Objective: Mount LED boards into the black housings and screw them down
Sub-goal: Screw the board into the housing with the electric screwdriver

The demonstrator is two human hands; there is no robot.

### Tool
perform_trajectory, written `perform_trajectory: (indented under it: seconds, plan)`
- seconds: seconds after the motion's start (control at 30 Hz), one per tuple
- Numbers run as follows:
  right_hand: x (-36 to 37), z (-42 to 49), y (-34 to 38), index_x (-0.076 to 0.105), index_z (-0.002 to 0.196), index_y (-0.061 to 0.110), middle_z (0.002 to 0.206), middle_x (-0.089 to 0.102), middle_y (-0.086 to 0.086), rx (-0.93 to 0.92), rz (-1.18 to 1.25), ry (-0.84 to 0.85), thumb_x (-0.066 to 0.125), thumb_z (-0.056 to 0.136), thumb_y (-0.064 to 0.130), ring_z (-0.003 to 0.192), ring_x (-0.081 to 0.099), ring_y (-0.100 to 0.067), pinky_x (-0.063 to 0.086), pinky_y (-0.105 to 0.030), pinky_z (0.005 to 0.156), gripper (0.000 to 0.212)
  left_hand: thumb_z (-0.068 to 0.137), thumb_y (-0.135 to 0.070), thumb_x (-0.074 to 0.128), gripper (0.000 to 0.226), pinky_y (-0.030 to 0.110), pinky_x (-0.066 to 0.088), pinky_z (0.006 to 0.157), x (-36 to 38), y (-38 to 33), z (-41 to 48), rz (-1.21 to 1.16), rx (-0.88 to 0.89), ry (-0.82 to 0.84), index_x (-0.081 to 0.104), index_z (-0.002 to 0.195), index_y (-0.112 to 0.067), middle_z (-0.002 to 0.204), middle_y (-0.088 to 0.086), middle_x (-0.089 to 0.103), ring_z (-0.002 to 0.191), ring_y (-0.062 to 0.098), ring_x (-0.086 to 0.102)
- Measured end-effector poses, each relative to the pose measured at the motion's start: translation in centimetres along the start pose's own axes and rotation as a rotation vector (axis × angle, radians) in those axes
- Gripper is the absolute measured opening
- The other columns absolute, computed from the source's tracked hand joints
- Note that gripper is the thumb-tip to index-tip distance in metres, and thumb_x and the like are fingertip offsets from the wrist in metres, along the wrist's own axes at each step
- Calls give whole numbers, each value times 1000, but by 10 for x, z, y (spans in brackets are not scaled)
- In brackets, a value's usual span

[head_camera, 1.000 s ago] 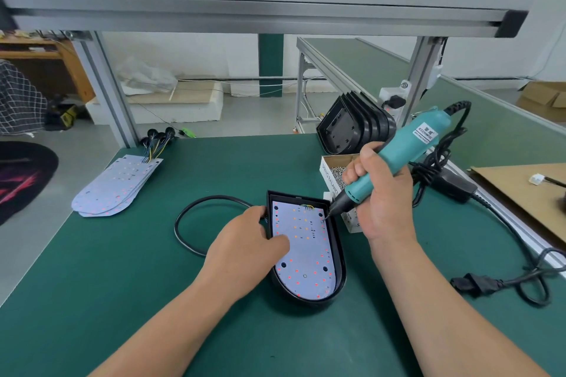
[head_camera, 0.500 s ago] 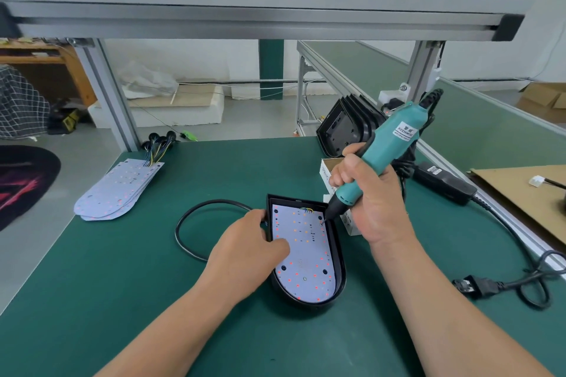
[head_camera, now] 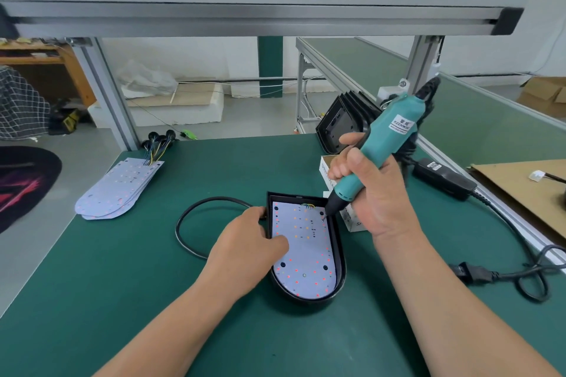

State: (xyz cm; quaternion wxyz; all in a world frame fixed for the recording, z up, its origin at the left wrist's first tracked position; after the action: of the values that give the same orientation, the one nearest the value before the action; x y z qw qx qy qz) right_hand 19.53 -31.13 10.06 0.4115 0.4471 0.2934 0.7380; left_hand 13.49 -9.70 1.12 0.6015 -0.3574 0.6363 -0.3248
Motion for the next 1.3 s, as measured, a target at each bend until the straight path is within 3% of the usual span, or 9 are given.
perform_trajectory:
  seconds: [0.17, 0.3, 0.4, 0.47, 0.57, 0.7, 0.87, 1.0, 1.3]
  plan:
    - [4, -5, 14, 70, 106, 16, 71, 53, -2, -80, -30, -83, 75, 96, 22, 66, 50, -20, 49, -32, 74, 12, 67, -38, 59, 38, 25, 33, 48, 1, -3, -4, -35, 1, 21, 57, 105, -43, 51, -14, 44, 47, 8, 37]
    - [-13, -9, 9, 64, 107, 14, 74, 47, 1, -41, 187, -234, 66, 101, 28, 67, 47, -15, 44, -31, 73, 15, 71, -64, 65, 34, 24, 41, 54, -8, -11, -8, -157, -17, -5, 50, 94, -44, 62, -13, 55, 56, 13, 53]
    - [-21, -13, 0, 62, 106, 14, 76, 47, 3, 0, 345, -309, 62, 104, 37, 70, 47, -13, 46, -30, 74, 23, 89, -31, 53, 7, 31, 21, 51, -20, -6, -4, -640, -108, -92, 51, 92, -25, 71, 0, 45, 55, 20, 30]
    - [-21, -14, -6, 62, 104, 14, 76, 47, 3, 20, 372, -341, 64, 102, 37, 69, 47, -13, 46, -30, 73, 23, 98, 0, 44, 17, 27, 28, 47, -20, 0, -2, -1021, -200, -37, 59, 107, -4, 79, 6, 55, 56, 14, 39]
    - [-14, -16, -12, 63, 99, 15, 75, 46, 3, 42, 389, -340, 66, 101, 35, 69, 45, -13, 45, -29, 72, 20, 97, 16, 34, 29, 18, 41, 45, -16, -2, -5, -1246, -286, 62, 61, 107, 14, 87, 13, 65, 59, 11, 54]
    - [1, -20, -16, 67, 96, 17, 74, 47, 4, 69, 432, -290, 67, 101, 34, 69, 46, -12, 46, -28, 72, 18, 101, 13, 36, 29, 15, 37, 40, -3, -12, -10, -1264, -307, 161, 64, 109, 14, 90, 12, 70, 56, 6, 54]
    - [12, -23, -9, 66, 97, 17, 74, 47, 5, 68, 471, -256, 65, 102, 34, 69, 47, -12, 48, -28, 72, 18, 112, -17, 48, 19, 13, 27, 34, -5, -13, -9, -1176, -246, 162, 62, 106, -4, 85, 2, 72, 43, 2, 39]
    - [16, -24, -2, 67, 95, 17, 74, 47, 5, 59, 502, -250, 65, 101, 34, 68, 47, -12, 48, -28, 72, 19, 92, -35, 69, 24, 15, 24, 35, -6, -19, -8, -1106, -159, 195, 67, 90, -11, 72, 0, 62, 39, 3, 33]
    - [14, -22, 18, 64, 95, 16, 74, 47, 6, 1, 557, -248, 66, 102, 35, 67, 46, -11, 48, -27, 74, 20, 91, -11, 71, 21, 16, 33, 42, 3, -31, -17, -973, -71, 336, 78, 108, -1, 108, 24, 76, 46, 6, 39]
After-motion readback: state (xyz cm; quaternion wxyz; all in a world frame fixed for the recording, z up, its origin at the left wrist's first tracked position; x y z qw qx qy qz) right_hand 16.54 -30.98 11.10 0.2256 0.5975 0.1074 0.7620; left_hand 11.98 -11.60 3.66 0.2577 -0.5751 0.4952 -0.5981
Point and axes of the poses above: each hand's wrist, its own z-axis towards the middle knuckle, its own x-axis out of the palm, y = z × x, the point moved 10 cm from there along z, towards the middle knuckle
